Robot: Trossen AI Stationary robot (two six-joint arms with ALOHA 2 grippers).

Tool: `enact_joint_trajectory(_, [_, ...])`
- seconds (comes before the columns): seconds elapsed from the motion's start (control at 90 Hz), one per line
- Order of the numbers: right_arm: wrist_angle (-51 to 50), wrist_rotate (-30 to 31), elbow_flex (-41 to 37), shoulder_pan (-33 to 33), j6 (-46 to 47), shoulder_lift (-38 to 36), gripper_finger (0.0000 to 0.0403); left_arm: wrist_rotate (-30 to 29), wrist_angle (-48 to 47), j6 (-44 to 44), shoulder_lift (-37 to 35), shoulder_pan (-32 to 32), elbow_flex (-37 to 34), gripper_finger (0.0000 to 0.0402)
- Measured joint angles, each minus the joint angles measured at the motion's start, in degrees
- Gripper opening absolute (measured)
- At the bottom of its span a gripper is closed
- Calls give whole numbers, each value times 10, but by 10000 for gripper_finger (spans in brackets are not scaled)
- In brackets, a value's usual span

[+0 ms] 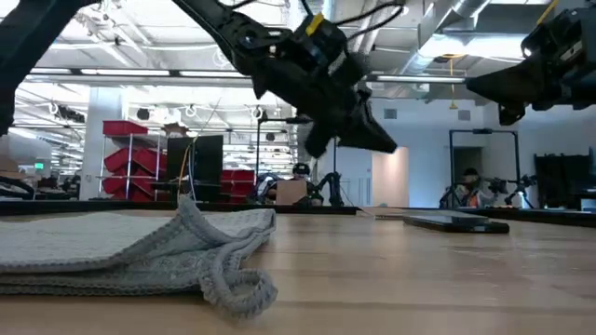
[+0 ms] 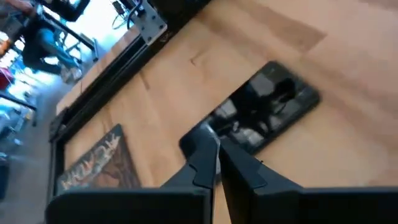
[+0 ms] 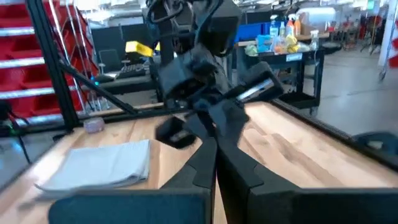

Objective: Apply microfiber cloth
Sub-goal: Spray the front of the black cellphone using the white spray bottle

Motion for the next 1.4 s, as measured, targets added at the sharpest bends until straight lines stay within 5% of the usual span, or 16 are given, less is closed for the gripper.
enact_joint_trajectory(0.611, [1,0,0,-2,-9,0,0,60,-218,-73,175,-5,262,0])
enact_joint_trajectory(1.178, [0,0,0,-1,-9,0,0,59,-104,-243,230,-20,288,0])
enact_joint_trajectory(1.4, [-11,-4,5,2,-9,0,0,59,-146,-304,252,-7,289,0])
